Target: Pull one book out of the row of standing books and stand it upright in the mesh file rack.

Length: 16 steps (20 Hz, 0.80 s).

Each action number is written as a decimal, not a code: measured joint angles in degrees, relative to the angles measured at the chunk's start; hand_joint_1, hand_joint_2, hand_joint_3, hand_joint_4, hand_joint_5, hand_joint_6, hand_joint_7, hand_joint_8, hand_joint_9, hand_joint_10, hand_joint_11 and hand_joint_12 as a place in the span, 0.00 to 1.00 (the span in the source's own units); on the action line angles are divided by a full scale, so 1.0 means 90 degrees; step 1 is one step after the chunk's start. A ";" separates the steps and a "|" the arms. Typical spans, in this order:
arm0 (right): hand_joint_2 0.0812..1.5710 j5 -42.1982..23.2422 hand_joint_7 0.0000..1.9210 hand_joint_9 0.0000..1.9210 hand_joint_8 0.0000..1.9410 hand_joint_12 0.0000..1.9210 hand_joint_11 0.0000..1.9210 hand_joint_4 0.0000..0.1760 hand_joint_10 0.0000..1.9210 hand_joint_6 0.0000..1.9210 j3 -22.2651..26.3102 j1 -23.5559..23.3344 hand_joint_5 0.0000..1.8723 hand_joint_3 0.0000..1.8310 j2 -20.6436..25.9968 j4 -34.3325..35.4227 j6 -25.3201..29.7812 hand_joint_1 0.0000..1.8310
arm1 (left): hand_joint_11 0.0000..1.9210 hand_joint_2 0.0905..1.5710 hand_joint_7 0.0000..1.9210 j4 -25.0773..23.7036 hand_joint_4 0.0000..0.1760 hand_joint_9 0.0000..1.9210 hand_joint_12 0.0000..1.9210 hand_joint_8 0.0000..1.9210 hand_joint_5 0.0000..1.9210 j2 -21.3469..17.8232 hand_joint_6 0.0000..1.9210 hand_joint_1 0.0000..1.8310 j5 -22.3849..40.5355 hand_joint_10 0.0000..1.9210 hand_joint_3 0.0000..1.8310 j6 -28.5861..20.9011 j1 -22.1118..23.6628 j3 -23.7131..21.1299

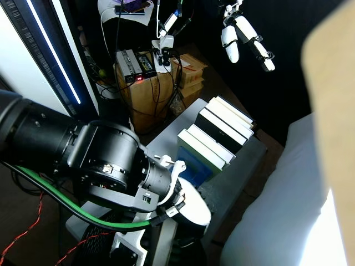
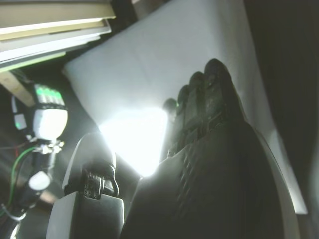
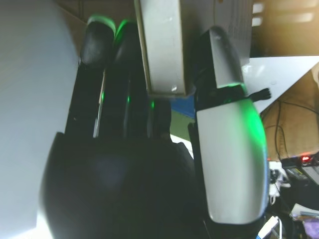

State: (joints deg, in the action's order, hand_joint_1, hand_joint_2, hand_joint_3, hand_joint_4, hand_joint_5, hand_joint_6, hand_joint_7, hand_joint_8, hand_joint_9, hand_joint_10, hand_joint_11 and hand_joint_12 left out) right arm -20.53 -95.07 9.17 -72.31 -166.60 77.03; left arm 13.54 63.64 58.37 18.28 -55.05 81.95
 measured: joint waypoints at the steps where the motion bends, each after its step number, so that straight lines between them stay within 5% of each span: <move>1: 0.67 0.0010 0.25 0.16 0.02 0.93 0.00 0.00 0.42 0.05 -0.0010 0.0000 0.23 0.00 -0.0007 -0.0005 0.0002 0.57 | 0.01 0.92 0.00 -0.0005 0.12 0.00 0.01 0.00 0.03 0.0000 0.00 0.16 0.0005 0.00 0.00 -0.0007 0.0000 0.0000; 3: 0.69 0.0075 0.23 0.14 0.00 0.89 0.00 0.00 0.37 0.02 -0.0024 0.0036 0.24 0.00 -0.0019 -0.0017 -0.0002 0.53 | 0.00 0.92 0.00 -0.0002 0.03 0.00 0.01 0.00 0.03 0.0002 0.00 0.17 0.0010 0.00 0.00 -0.0022 -0.0007 0.0007; 4: 0.69 0.0092 0.20 0.11 0.00 0.86 0.00 0.00 0.35 0.01 -0.0024 0.0046 0.21 0.00 -0.0019 -0.0017 -0.0002 0.52 | 0.00 0.92 0.00 -0.0002 0.00 0.00 0.11 0.00 0.03 0.0002 0.01 0.16 0.0019 0.00 0.00 -0.0024 -0.0007 0.0007; 6: 0.67 0.0075 0.13 0.08 0.00 0.91 0.00 0.00 0.39 0.00 -0.0022 0.0049 0.12 0.00 -0.0032 -0.0017 -0.0002 0.49 | 0.00 0.92 0.00 0.0000 0.01 0.00 0.14 0.00 0.03 0.0002 0.00 0.16 0.0024 0.00 0.00 -0.0024 -0.0007 0.0007; 9: 0.61 0.0097 0.01 0.01 0.00 0.66 0.00 0.06 0.18 0.00 -0.0015 0.0049 0.02 0.00 -0.0032 -0.0022 -0.0002 0.51 | 0.00 0.92 0.00 0.0000 0.06 0.00 0.14 0.00 0.03 0.0002 0.00 0.15 0.0034 0.00 0.00 -0.0027 -0.0007 0.0007; 11: 0.62 0.0124 0.00 0.00 0.00 0.48 0.00 0.12 0.03 0.00 0.0017 0.0039 0.00 0.00 -0.0032 -0.0032 -0.0005 0.43 | 0.00 0.92 0.00 -0.0002 0.00 0.00 0.09 0.00 0.03 0.0002 0.00 0.17 0.0041 0.00 0.00 -0.0034 -0.0007 0.0007; 13: 0.64 0.0143 0.00 0.00 0.00 0.47 0.00 0.00 0.00 0.00 0.0182 -0.0245 0.00 0.01 -0.0022 -0.0058 -0.0012 0.40 | 0.00 0.92 0.00 0.0005 0.00 0.00 0.05 0.00 0.03 0.0002 0.00 0.15 0.0044 0.00 0.00 -0.0044 -0.0007 0.0007; 16: 0.64 0.0617 0.00 0.00 0.00 0.38 0.00 0.00 0.00 0.00 0.0464 -0.0687 0.00 0.00 0.0109 -0.0041 -0.0017 0.36 | 0.00 0.92 0.00 -0.0056 0.00 0.00 0.12 0.00 0.04 0.0007 0.00 0.19 0.0066 0.00 0.00 -0.0066 -0.0002 0.0007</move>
State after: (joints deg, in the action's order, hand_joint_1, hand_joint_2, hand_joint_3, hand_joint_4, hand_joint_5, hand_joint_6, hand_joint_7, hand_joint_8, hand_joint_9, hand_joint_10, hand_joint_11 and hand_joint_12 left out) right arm -14.98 -90.89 2.98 -71.33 -166.98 76.88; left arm 13.04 63.70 58.96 17.69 -55.07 82.02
